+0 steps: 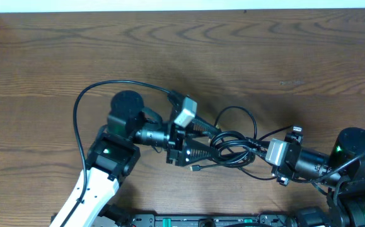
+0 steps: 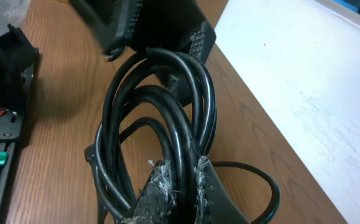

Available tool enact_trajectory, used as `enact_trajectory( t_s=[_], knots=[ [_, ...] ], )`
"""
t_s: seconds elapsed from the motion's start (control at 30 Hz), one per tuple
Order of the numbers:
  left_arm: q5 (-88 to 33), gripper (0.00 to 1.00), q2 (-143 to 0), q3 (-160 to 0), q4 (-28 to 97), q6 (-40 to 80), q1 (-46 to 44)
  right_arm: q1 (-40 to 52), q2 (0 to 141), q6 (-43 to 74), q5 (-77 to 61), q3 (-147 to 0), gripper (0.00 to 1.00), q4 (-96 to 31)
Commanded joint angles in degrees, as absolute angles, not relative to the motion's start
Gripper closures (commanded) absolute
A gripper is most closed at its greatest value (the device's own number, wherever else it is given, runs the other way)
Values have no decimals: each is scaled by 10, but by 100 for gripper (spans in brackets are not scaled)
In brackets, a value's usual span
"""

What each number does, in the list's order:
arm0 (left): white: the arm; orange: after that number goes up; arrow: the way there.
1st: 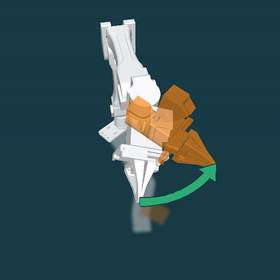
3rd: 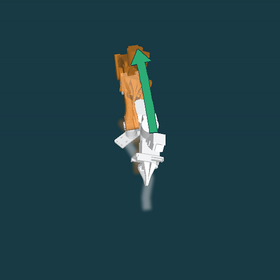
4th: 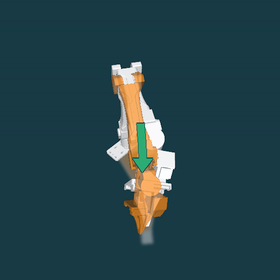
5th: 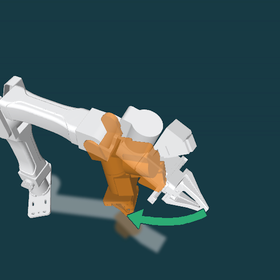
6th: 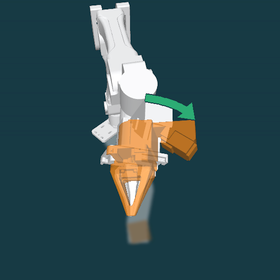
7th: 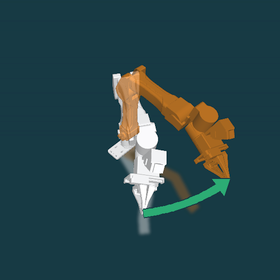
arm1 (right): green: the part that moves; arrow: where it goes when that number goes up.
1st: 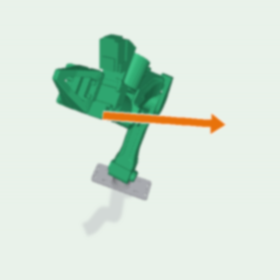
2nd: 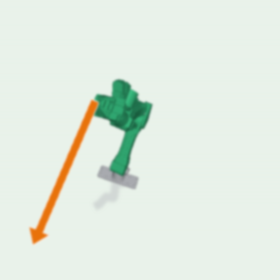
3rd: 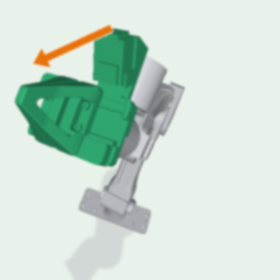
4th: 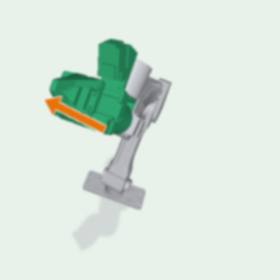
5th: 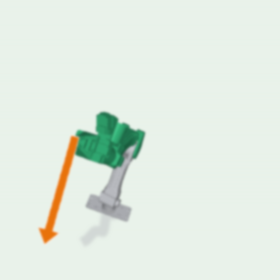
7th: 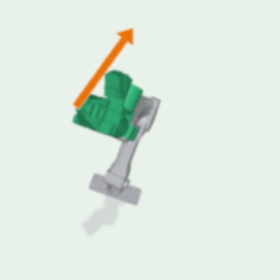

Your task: Untangle cables

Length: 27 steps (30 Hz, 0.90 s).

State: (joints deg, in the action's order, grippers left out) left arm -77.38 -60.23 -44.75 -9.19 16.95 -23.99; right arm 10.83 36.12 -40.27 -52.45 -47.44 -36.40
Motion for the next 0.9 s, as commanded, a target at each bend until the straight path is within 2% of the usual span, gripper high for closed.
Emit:
enact_trajectory(
  t_s=[0.0,0.1,0.53,0.57,0.7,0.87],
  knots=[
    [-767,31,-598,-457,-94,230,-220,108,360,-415,-531,-480,99,-363],
    [-767,27,-598,-457,-94,230,-218,108,360,-414,-536,-480,99,-374],
    [-776,27,-606,-457,-91,233,-247,110,370,-414,-562,-480,99,-397],
    [-775,31,-609,-457,-91,233,-249,110,373,-414,-568,-480,99,-397],
    [-776,58,-623,-457,-91,233,-248,110,376,-414,-576,-480,99,-396],
    [-775,75,-639,-457,-91,233,-248,110,376,-414,-576,-480,99,-400]
  ],
)
